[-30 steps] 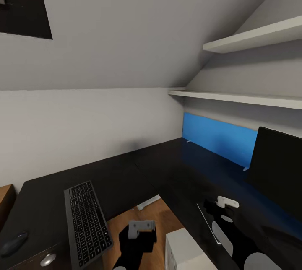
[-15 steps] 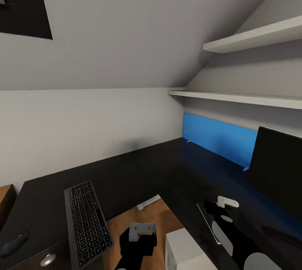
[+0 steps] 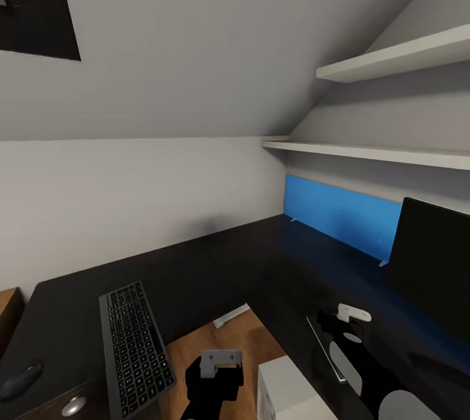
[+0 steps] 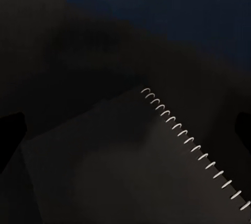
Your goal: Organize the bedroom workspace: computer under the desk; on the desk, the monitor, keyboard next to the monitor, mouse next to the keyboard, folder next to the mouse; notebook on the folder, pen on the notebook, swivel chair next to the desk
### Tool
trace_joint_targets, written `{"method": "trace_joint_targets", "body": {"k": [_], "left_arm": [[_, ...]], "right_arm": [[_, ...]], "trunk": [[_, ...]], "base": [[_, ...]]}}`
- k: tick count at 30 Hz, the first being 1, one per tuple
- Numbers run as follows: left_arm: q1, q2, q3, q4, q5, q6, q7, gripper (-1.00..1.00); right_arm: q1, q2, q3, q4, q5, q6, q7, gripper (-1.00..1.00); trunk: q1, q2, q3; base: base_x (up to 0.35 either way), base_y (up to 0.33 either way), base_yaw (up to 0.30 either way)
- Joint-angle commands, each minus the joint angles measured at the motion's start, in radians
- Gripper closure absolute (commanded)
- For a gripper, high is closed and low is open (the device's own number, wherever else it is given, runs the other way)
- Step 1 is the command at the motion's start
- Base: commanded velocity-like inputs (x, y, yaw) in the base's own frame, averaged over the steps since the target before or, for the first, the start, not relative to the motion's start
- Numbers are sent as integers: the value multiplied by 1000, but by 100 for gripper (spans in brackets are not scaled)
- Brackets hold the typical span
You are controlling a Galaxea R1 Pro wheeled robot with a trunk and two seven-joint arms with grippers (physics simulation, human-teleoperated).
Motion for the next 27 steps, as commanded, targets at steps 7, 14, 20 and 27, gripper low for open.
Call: {"method": "trace_joint_targets", "body": {"k": [7,14,20,27], "left_arm": [[-2,-1,-2,-4,7,4,11,-100],[-1,-3,-3,-3,8,5,12,-100],[-1,-3,-2,-3,9,5,14,-100],[-1,-3,-2,-3,9,5,15,-100]], "right_arm": [[-11,-2,8,11,-9,8,-10,-100],[-60,-2,7,105,-10,4,-9,-100],[-67,-3,7,116,-9,2,-9,-100],[-68,-6,6,118,-9,2,-9,-100]], "trunk": [[8,-15,-8],[35,-64,-30],[58,-106,-48],[84,-155,-70]], "base": [[1,0,0],[0,0,0],[0,0,0],[0,0,0]]}}
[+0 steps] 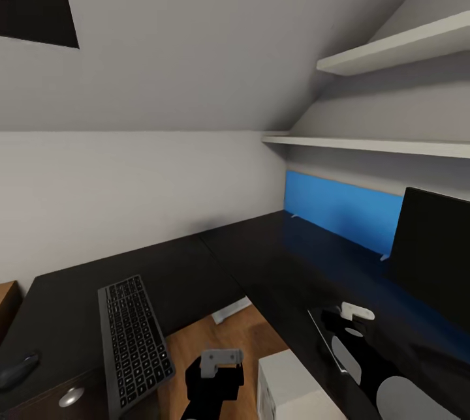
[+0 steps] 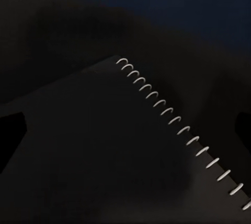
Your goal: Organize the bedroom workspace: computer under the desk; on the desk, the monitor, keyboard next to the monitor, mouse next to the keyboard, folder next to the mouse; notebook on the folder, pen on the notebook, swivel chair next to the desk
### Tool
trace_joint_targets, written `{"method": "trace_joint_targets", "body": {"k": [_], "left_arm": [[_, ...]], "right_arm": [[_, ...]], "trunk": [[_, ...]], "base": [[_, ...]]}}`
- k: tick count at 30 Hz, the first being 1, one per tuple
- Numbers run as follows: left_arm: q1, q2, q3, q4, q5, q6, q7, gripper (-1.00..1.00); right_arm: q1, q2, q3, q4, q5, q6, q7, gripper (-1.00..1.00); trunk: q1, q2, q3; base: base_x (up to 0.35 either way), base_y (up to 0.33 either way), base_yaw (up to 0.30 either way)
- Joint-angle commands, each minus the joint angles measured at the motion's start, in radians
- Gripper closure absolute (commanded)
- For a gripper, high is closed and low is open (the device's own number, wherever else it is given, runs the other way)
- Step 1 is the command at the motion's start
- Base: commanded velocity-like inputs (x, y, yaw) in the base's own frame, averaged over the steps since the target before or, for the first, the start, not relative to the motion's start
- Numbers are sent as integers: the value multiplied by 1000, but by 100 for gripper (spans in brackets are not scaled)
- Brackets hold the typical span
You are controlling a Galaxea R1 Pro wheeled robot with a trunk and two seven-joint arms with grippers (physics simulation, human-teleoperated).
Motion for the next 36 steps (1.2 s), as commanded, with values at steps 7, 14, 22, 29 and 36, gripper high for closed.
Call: {"method": "trace_joint_targets", "body": {"k": [7,14,22,29,36], "left_arm": [[-1,0,-2,-1,5,3,8,-100],[-1,0,-3,-1,4,2,9,-100],[-1,0,-3,-1,4,2,9,-100],[-1,0,-3,-3,4,2,9,-100],[-1,2,-2,-7,4,0,6,-100]], "right_arm": [[-1,-2,8,-1,-8,4,-8,-100],[-1,-2,8,-1,-8,4,-8,-100],[-1,-2,8,-1,-8,4,-8,-100],[-1,-2,8,-1,-8,3,-8,-100],[-1,-2,8,-1,-8,3,-8,-100]], "trunk": [[27,-50,-23],[50,-92,-42],[50,-92,-42],[73,-134,-61],[73,-134,-61]], "base": [[0,0,0],[0,0,0],[0,0,0],[0,0,0],[0,0,0]]}}
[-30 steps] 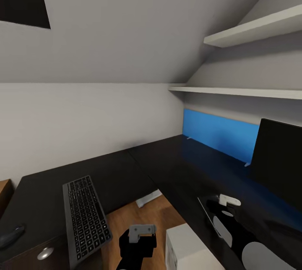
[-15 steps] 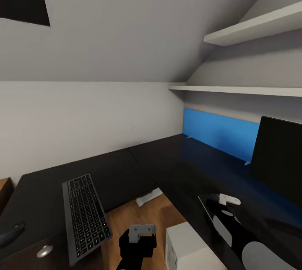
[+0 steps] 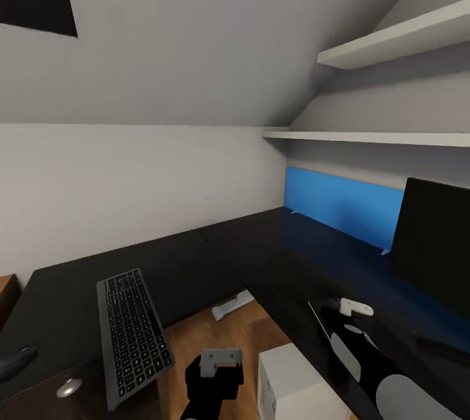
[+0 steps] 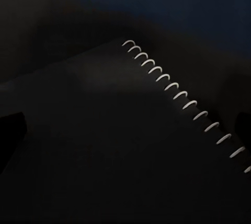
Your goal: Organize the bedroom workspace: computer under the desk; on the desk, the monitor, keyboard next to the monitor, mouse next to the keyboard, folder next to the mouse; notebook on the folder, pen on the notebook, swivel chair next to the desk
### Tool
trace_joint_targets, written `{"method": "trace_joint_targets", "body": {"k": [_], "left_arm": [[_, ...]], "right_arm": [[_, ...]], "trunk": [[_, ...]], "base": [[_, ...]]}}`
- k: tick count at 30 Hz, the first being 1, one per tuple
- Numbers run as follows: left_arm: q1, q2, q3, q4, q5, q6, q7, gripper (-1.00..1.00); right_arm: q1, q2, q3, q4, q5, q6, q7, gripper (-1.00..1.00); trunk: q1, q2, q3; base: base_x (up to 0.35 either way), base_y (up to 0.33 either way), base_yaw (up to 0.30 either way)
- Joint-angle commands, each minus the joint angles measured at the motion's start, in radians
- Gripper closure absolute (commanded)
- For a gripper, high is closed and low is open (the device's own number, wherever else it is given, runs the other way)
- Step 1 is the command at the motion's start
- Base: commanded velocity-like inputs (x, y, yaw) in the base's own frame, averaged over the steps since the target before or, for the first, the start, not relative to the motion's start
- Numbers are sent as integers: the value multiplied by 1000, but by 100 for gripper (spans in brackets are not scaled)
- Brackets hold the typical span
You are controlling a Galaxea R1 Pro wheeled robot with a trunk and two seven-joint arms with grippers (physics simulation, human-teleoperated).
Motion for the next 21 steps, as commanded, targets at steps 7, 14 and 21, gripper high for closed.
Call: {"method": "trace_joint_targets", "body": {"k": [7,14,21], "left_arm": [[-1,2,3,-2,6,3,7,-100],[-1,2,7,-1,6,4,6,-100],[-1,2,8,-1,6,5,6,-100]], "right_arm": [[0,-1,9,29,-20,2,-6,-100],[0,-1,9,29,-20,1,-6,-100],[0,-1,9,29,-20,1,-6,-100]], "trunk": [[0,-1,-1],[0,-1,-1],[0,-1,-1]], "base": [[0,0,0],[-92,0,0],[-140,0,0]]}}
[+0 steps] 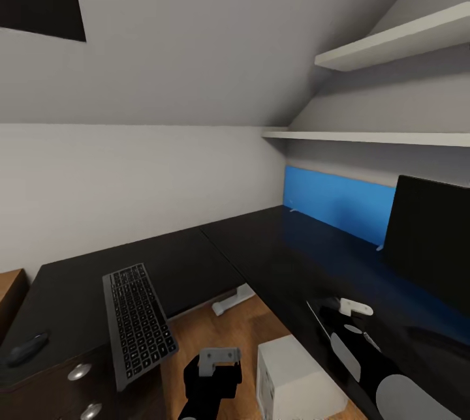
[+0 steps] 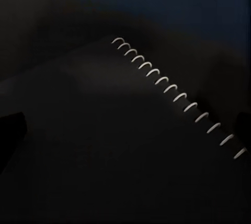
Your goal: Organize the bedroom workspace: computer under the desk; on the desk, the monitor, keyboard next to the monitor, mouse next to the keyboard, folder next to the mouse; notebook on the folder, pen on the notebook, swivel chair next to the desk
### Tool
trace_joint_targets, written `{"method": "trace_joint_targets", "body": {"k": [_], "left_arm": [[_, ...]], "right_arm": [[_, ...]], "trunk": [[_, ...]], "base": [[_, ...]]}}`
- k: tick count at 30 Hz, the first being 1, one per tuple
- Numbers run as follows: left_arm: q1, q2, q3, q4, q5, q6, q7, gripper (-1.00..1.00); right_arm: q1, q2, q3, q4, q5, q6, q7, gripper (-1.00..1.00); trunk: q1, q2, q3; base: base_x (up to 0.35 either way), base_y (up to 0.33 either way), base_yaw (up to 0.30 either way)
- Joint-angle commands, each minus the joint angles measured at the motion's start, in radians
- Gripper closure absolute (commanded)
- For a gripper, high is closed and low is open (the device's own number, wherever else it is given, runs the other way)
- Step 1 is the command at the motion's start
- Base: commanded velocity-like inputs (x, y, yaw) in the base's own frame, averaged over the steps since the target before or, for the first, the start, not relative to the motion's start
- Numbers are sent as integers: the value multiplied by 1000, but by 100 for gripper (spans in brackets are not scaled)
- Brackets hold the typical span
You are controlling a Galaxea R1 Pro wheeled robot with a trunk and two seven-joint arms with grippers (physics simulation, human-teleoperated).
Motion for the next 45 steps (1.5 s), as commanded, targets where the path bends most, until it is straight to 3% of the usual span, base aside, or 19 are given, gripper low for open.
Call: {"method": "trace_joint_targets", "body": {"k": [1,45], "left_arm": [[-1,0,-1,-1,6,3,8,-100],[-1,-1,-1,0,6,3,8,-100]], "right_arm": [[0,-1,7,29,-18,2,-9,-100],[0,0,7,29,-18,1,-9,-100]], "trunk": [[0,-1,-1],[0,-1,-1]], "base": [[-37,0,0],[-53,36,0]]}}
